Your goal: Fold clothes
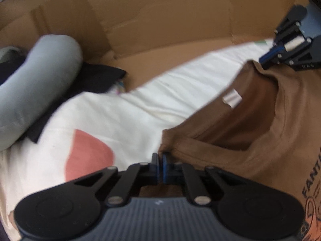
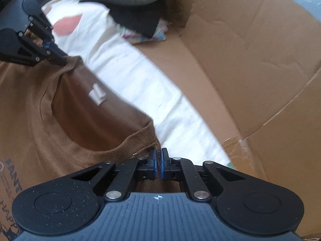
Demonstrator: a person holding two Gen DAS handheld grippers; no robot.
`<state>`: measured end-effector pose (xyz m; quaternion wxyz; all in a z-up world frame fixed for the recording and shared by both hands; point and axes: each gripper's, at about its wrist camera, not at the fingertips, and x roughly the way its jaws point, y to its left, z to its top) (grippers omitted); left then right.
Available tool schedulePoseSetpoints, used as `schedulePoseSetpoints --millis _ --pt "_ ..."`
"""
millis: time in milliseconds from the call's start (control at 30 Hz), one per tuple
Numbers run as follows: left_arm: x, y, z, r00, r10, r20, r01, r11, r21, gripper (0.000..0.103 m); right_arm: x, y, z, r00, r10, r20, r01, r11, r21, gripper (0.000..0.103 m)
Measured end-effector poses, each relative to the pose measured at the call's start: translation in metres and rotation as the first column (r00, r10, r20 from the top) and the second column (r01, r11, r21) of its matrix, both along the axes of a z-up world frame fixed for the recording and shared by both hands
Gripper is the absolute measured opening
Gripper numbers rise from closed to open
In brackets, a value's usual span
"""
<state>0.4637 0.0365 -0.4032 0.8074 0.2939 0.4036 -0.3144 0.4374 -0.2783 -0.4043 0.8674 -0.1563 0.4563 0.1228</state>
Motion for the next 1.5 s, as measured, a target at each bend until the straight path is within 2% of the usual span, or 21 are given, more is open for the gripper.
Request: schedulePoseSetpoints --millis 100,233,267,367,433,567,733,833,1000,1133,1300,1500 --pt "0.004 0.003 0.006 1.000 0.022 0.008 -0.021 0.999 -0.027 0.003 0.002 -0.007 0.009 0.999 -0.040 0.028 0.039 0.999 0.017 0.000" --pt "0.004 -0.006 -0.003 0.999 0.028 0.016 -0.028 0.999 0.016 0.004 0.008 -0.006 0.007 0.997 -0.075 0.030 0.075 0.997 -0.010 0.000" --pt "0.005 -0.007 -0.008 0.999 0.048 0.005 -0.049 0.998 0.025 0.008 0.011 -0.006 0.004 0.995 -0.098 0.027 0.098 0.995 -0.023 0.000" --pt "0.004 -0.011 -0.012 0.996 0.084 0.004 -0.084 0.996 0.035 0.010 0.020 -0.007 -0.007 0.982 -0.187 0.011 0.187 0.981 -0.051 0.000" --pt "0.002 -0.011 -0.008 0.996 0.093 0.016 -0.094 0.995 0.026 0.012 0.019 -0.013 -0.007 0.977 -0.211 0.009 0.211 0.977 -0.006 0.000" --pt "-0.004 0.000 0.013 0.989 0.143 0.038 -0.141 0.988 -0.058 0.019 0.006 -0.021 0.011 0.978 -0.203 0.052 0.200 0.977 0.070 0.000" --pt "-0.022 0.008 0.028 0.980 0.196 0.019 -0.191 0.971 -0.145 0.020 -0.010 -0.027 0.029 0.981 -0.179 0.068 0.169 0.976 0.141 0.000" --pt "-0.039 0.005 0.028 0.978 0.207 -0.008 -0.206 0.964 -0.170 0.023 -0.018 -0.020 0.025 0.989 -0.145 0.043 0.136 0.976 0.171 0.000" --pt "-0.069 -0.005 0.021 0.976 0.208 -0.064 -0.217 0.952 -0.217 0.025 -0.025 0.001 0.011 0.995 -0.092 0.029 0.087 0.985 0.150 0.000" --pt "-0.085 -0.020 0.014 0.975 0.202 -0.088 -0.218 0.948 -0.231 0.025 -0.018 0.013 -0.002 0.996 -0.093 0.012 0.090 0.984 0.152 0.000" --pt "-0.085 -0.034 0.006 0.969 0.227 -0.093 -0.242 0.945 -0.219 0.025 -0.007 0.024 -0.015 0.995 -0.097 -0.005 0.097 0.984 0.149 0.000" --pt "-0.084 -0.051 -0.004 0.962 0.256 -0.099 -0.272 0.940 -0.205 0.025 0.000 0.023 -0.011 0.993 -0.116 -0.025 0.118 0.981 0.157 0.003"
